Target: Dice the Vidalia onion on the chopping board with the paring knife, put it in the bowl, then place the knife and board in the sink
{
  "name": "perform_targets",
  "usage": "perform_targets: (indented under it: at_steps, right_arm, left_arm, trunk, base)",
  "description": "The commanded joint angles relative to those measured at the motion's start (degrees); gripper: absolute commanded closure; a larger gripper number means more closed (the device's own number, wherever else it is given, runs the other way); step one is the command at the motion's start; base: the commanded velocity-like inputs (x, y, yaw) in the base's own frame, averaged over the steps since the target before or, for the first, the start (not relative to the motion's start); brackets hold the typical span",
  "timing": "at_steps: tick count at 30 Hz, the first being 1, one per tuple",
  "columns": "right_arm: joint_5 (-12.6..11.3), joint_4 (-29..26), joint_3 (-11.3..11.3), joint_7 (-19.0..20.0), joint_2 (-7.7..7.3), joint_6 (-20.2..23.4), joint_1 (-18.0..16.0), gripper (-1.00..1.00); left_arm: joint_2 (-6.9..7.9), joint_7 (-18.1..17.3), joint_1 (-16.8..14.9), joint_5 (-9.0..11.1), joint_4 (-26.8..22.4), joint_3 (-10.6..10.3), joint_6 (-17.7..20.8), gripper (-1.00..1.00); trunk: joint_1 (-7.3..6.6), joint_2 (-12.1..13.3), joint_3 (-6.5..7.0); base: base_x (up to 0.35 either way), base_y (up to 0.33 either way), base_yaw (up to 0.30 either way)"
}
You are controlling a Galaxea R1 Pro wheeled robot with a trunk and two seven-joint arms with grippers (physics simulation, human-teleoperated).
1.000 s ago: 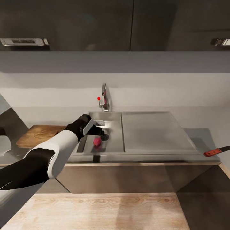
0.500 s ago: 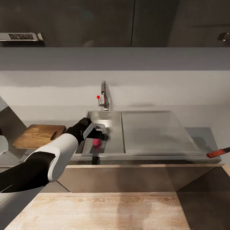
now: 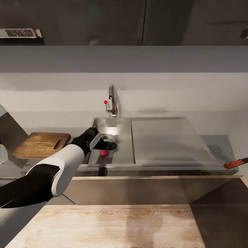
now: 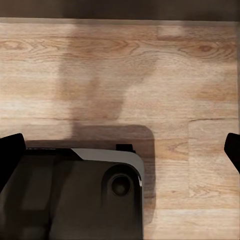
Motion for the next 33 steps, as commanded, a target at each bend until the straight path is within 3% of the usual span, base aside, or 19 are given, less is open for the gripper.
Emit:
perform_targets:
  at_steps: [1, 33]
  right_arm:
    - [0.12, -0.05, 0.05, -0.20, 0.00, -0.08, 0.02, -1.00]
    - [0.12, -0.05, 0.05, -0.20, 0.00, -0.08, 0.02, -1.00]
  left_arm:
    - [0.04, 0.05, -0.03, 0.44, -0.07, -0.48, 0.23, -1.00]
    - [0.03, 0.05, -0.03, 0.44, -0.13, -0.48, 0.23, -1.00]
  trunk:
    - [0.02, -0.07, -0.16]
    - [0.02, -0.07, -3.01]
  base:
    - [0.016, 0.000, 0.000]
    - [0.036, 0.014, 0.000]
